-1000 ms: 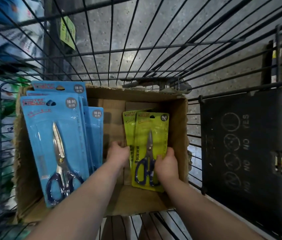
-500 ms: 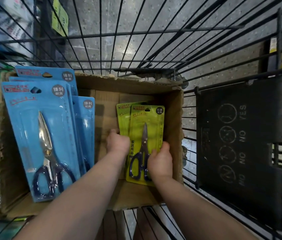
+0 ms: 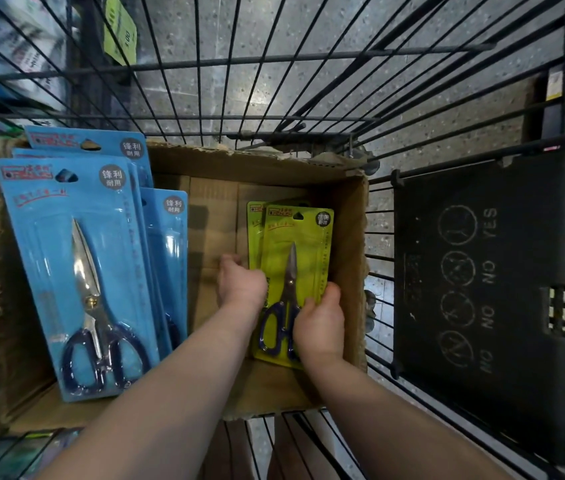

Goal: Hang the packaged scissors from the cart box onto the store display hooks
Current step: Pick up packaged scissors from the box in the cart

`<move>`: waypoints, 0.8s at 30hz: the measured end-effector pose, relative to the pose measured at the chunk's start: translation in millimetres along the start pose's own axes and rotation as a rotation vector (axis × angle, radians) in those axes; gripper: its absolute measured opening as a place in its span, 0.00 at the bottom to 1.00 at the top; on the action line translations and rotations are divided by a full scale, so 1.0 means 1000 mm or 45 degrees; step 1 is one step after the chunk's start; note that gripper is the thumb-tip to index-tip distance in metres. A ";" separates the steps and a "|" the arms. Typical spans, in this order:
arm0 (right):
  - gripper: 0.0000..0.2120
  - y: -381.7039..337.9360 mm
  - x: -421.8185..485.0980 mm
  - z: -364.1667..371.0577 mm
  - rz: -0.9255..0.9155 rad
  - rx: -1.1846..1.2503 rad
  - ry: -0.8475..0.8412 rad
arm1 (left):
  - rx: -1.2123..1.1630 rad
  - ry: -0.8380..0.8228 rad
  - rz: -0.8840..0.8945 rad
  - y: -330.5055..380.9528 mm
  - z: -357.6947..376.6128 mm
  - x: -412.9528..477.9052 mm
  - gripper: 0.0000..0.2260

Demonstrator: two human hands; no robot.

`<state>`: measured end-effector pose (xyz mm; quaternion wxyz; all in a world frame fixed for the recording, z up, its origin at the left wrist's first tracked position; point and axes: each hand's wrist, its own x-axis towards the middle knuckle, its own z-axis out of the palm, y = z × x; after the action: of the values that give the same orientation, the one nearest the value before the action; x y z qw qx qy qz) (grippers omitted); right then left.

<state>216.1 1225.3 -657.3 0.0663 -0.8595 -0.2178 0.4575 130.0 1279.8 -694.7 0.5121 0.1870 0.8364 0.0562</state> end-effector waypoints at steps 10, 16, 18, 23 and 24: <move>0.15 -0.001 -0.014 -0.012 -0.044 -0.120 0.061 | -0.002 -0.190 -0.038 0.003 0.001 0.005 0.08; 0.18 0.001 -0.025 -0.027 -0.073 -0.155 0.087 | 0.067 -0.320 0.059 0.006 0.000 -0.005 0.03; 0.19 0.001 -0.027 -0.030 -0.081 -0.129 0.074 | 0.064 -0.343 0.087 0.007 -0.004 -0.011 0.04; 0.18 -0.002 -0.037 -0.039 -0.136 -0.041 0.033 | -0.092 -0.386 0.096 0.004 -0.030 -0.032 0.08; 0.18 -0.004 -0.041 -0.041 -0.151 -0.032 0.020 | -0.116 -0.378 0.103 0.004 -0.039 -0.038 0.08</move>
<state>228.8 1214.6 -601.5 0.0843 -0.8495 -0.2734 0.4432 112.4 1273.5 -643.8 0.6353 0.2033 0.7400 0.0862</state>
